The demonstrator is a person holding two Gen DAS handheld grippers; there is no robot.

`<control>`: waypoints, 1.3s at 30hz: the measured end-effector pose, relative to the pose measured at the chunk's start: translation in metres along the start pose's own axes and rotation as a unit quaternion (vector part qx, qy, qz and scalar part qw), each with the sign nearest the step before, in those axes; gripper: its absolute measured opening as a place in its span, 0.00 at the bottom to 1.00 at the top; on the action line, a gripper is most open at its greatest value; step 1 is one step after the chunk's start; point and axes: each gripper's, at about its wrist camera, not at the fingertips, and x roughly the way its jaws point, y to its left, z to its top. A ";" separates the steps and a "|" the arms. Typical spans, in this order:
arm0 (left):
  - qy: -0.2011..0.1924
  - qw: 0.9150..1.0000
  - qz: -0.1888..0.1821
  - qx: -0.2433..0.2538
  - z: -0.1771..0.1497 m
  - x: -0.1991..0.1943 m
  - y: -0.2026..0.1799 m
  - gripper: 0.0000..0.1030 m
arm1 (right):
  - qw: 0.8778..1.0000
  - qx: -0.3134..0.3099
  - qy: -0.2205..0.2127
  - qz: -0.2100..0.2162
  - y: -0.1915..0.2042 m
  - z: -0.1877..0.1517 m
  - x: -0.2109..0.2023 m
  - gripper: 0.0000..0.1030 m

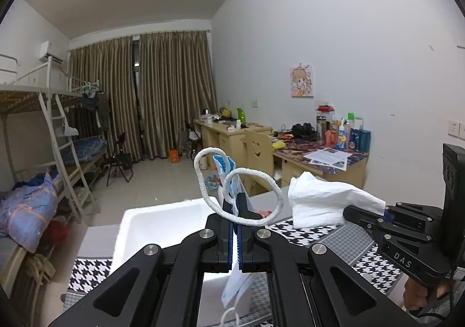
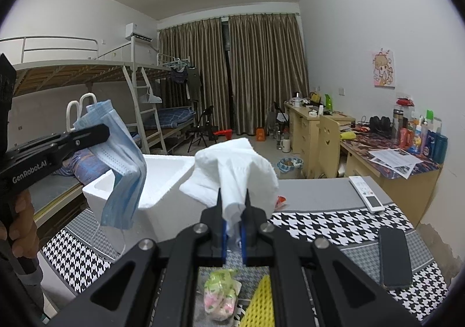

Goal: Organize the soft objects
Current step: 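Lift and carry the mask and tissue with both tools toward the white foam box, then open the left gripper over the foam box to drop the blue mask inside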

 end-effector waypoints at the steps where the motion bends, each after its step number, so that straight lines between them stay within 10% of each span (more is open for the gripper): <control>1: -0.001 1.000 0.002 0.000 0.001 0.000 0.001 0.01 | 1.000 -0.001 -0.001 0.003 0.001 0.001 0.002 0.09; 22: -0.019 0.997 0.067 -0.017 0.028 0.009 0.039 0.01 | 0.999 -0.024 -0.003 0.031 0.027 0.025 0.019 0.09; 39: 0.043 0.996 0.073 -0.040 0.019 0.045 0.060 0.01 | 0.998 -0.039 0.015 0.046 0.044 0.030 0.038 0.09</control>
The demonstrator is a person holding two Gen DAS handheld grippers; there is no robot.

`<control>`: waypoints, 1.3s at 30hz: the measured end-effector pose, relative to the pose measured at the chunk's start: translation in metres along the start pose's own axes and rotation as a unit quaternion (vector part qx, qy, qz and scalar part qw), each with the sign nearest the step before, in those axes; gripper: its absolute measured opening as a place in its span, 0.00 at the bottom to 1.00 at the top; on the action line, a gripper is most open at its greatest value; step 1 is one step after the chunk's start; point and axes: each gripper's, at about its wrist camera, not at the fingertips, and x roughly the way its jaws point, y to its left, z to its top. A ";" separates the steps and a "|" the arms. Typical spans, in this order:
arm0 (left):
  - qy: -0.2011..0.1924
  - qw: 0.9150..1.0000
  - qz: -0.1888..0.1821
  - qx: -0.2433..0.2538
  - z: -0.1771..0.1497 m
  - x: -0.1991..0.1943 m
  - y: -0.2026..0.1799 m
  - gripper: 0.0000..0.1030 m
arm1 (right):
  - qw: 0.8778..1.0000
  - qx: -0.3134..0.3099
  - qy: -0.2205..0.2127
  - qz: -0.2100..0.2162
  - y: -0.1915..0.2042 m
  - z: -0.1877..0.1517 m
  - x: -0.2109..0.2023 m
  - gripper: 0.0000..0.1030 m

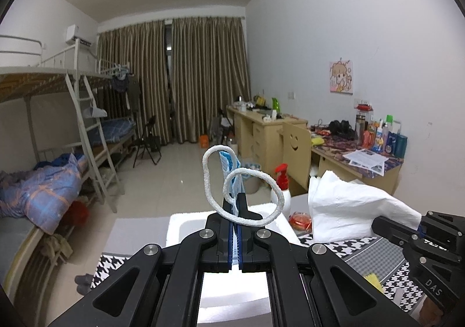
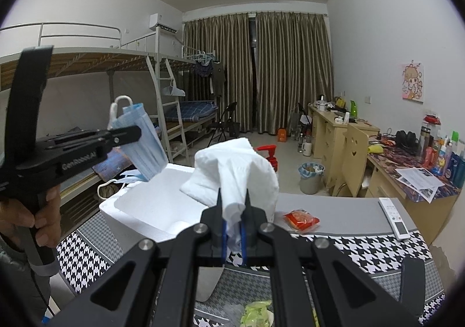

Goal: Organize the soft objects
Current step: 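Open the left gripper over the foam box to drop the blue mask inside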

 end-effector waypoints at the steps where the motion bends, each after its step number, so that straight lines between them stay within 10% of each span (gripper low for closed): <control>1: 0.007 1.000 -0.002 0.000 -0.001 0.004 0.000 0.01 | 1.000 0.000 0.001 0.000 -0.002 0.000 0.000 0.09; 24: 0.136 0.990 -0.032 -0.011 -0.021 0.060 0.010 0.03 | 1.000 -0.005 0.014 -0.005 0.004 -0.002 0.006 0.09; 27: 0.149 0.988 -0.033 -0.016 -0.023 0.065 0.015 0.16 | 1.000 -0.006 0.017 -0.007 0.005 -0.002 0.007 0.09; 31: 0.146 0.989 -0.027 -0.025 -0.023 0.063 0.018 0.68 | 1.000 -0.007 0.019 -0.009 0.007 -0.002 0.009 0.09; 39: 0.109 0.993 -0.012 -0.036 -0.019 0.046 0.027 0.88 | 1.000 -0.012 0.024 -0.010 0.011 0.001 0.014 0.09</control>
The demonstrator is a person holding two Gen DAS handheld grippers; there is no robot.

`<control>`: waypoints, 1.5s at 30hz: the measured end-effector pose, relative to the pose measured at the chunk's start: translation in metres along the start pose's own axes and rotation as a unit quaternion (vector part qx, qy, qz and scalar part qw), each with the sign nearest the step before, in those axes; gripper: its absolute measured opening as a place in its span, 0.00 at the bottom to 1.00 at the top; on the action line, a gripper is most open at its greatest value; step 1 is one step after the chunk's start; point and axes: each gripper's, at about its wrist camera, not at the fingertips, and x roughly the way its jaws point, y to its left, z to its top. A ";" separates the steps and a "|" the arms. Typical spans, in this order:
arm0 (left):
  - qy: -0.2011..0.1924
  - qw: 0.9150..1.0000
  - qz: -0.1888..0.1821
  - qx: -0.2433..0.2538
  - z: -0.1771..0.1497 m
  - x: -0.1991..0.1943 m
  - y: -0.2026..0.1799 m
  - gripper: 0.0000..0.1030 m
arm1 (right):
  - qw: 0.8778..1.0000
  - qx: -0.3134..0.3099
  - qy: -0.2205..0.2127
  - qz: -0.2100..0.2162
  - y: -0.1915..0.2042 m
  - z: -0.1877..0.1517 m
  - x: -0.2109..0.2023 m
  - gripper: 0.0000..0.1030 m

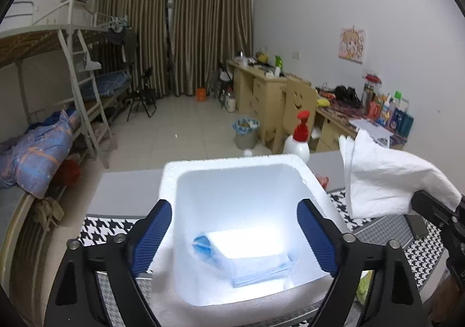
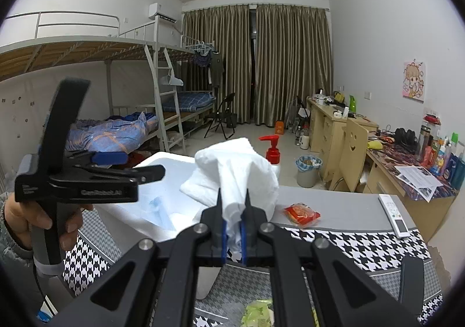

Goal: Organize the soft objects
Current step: 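Open the left gripper over the foam box to drop the blue mask inside, then lower the white tissue into the foam box and open the right gripper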

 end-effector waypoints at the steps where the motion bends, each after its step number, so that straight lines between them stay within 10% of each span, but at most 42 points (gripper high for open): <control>1: -0.008 1.000 0.000 -0.002 0.001 -0.004 0.001 0.90 | 1.000 -0.001 0.000 0.000 0.001 0.000 0.000 0.09; 14: -0.084 0.995 0.041 -0.023 0.000 -0.049 0.023 0.97 | 0.999 -0.016 0.013 0.034 0.021 0.015 0.011 0.09; 45: -0.085 0.992 0.072 -0.054 -0.046 -0.072 0.058 0.99 | 0.991 -0.019 0.095 0.095 0.046 0.022 0.067 0.09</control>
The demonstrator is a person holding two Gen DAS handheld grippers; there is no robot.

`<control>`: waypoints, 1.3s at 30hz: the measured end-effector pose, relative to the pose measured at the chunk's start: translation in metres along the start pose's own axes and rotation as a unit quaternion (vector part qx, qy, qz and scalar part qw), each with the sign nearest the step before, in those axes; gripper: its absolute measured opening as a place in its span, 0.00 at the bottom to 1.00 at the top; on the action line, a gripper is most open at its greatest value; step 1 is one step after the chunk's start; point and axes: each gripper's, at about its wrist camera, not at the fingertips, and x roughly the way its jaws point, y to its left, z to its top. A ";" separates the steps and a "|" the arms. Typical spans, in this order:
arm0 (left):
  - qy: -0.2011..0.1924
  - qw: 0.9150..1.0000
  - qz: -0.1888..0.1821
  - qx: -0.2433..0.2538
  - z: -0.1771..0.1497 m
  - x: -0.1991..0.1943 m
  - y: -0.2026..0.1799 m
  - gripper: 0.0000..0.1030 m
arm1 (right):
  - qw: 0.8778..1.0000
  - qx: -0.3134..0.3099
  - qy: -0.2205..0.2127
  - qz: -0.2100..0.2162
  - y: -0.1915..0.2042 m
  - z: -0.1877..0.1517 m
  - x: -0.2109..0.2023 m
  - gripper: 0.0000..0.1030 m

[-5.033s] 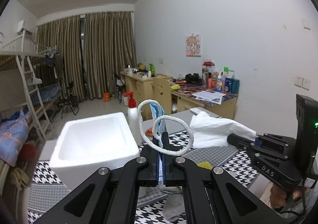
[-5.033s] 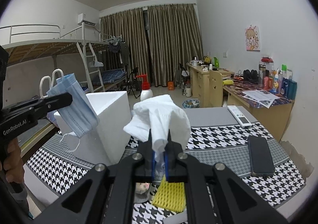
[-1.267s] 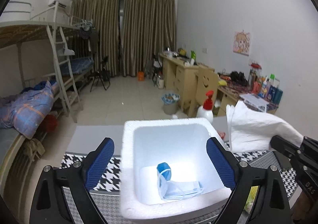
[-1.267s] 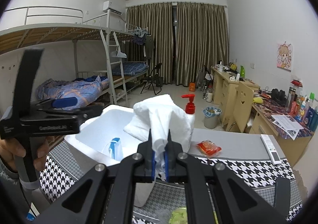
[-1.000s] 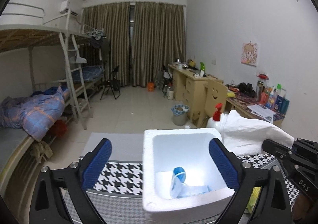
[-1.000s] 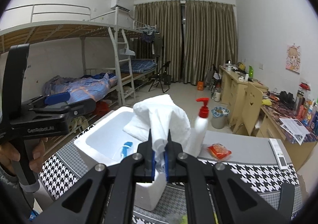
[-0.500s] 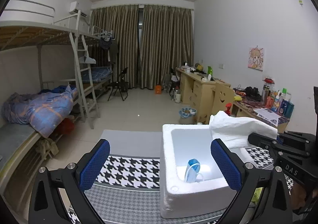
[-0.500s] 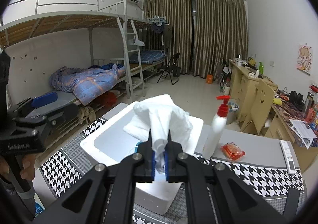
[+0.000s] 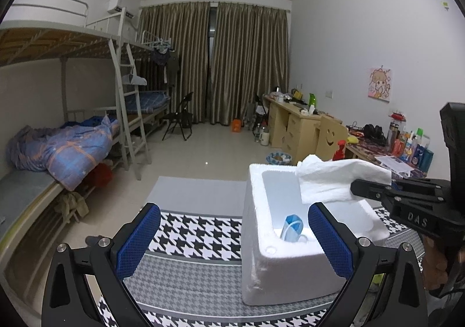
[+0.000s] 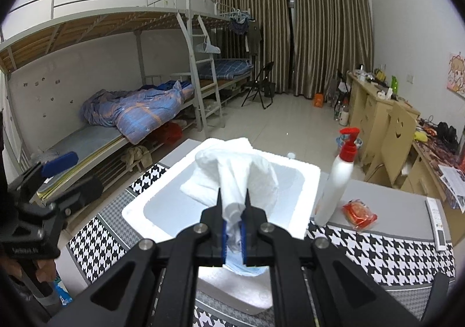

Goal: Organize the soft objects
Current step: 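Lower the white tissue into the foam box and open the right gripper, then withdraw both tools from the box back toward the remaining table items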

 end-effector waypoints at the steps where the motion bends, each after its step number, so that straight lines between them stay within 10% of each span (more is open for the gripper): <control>1: 0.001 1.000 0.000 0.000 -0.001 0.000 0.000 0.99 | 1.000 0.001 0.003 0.002 0.000 0.000 0.002 0.09; 4: 0.002 1.000 0.002 -0.006 -0.005 -0.002 0.004 0.99 | 1.000 -0.002 0.013 0.001 0.003 0.001 0.008 0.17; 9: 0.001 1.000 0.003 -0.013 -0.008 -0.003 0.008 0.99 | 1.000 -0.008 0.013 0.002 0.008 0.001 0.012 0.69; 39: -0.018 1.000 -0.005 -0.008 -0.012 -0.022 -0.002 0.99 | 0.998 -0.010 -0.051 -0.019 0.003 -0.014 -0.041 0.89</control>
